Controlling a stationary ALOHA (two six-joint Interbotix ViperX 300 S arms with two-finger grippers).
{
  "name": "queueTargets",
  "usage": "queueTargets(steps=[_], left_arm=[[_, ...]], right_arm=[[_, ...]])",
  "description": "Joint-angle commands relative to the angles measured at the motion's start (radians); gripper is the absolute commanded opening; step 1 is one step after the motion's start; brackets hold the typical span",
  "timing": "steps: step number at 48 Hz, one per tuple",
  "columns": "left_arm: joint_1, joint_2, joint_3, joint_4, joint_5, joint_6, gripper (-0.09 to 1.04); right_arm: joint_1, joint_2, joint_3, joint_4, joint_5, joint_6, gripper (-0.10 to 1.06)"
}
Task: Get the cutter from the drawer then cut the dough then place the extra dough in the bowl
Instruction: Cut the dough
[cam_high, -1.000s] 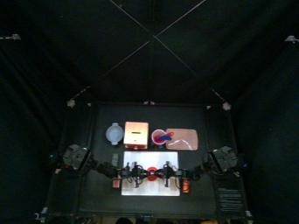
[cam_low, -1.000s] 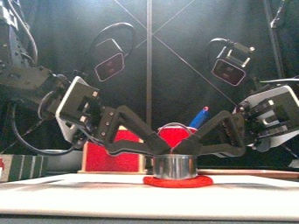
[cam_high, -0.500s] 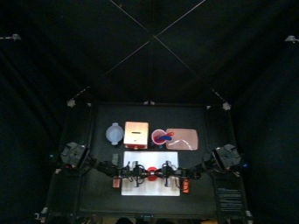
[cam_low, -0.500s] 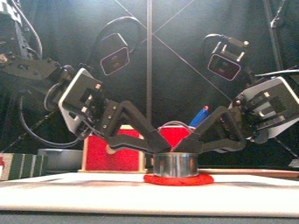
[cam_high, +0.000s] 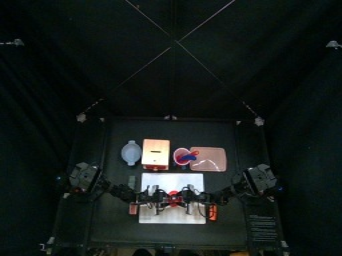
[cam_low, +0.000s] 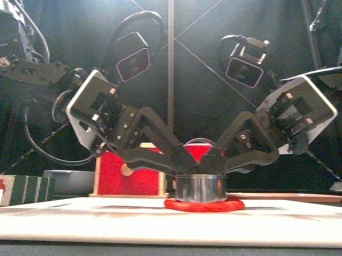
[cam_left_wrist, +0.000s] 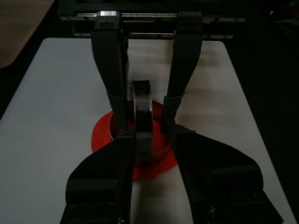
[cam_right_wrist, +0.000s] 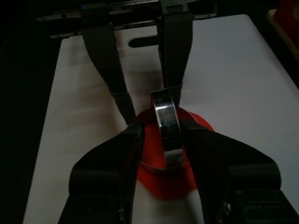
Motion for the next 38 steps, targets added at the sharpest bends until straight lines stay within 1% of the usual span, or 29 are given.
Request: queueTargets(steps=[1, 8, 20, 24, 27, 34, 38], left_arm=[[0.002, -0.054, -0.005, -0.002, -0.005, 0.031, 0.72], [0.009, -0.084, -0.003, -0.002, -0.005, 0.063, 0.72], [0.035, -0.107, -0.002, 0.000, -0.006, 0.080, 0.72], [0.038, -0.124, 0.009, 0.002, -0.006, 0.084, 0.72], [0.038, -0.158, 0.023, 0.003, -0.011, 0.092, 0.72], [0.038, -0.259, 0.104, 0.005, -0.086, 0.100, 0.70], [0.037, -0.276, 0.140, 0.002, -0.112, 0.095, 0.70]], right_arm=[[0.005, -0.044, -0.014, -0.012, -0.003, -0.002, 0.79], [0.002, -0.046, -0.018, -0.026, -0.002, 0.000, 0.79], [-0.002, -0.051, -0.025, -0.046, 0.009, 0.000, 0.79], [-0.017, -0.060, -0.025, -0.058, 0.012, -0.005, 0.79], [-0.035, -0.063, -0.026, -0.080, 0.015, -0.005, 0.79], [-0.084, -0.072, -0.029, -0.138, 0.060, 0.002, 0.79], [-0.109, -0.084, -0.035, -0.163, 0.106, 0.002, 0.79]])
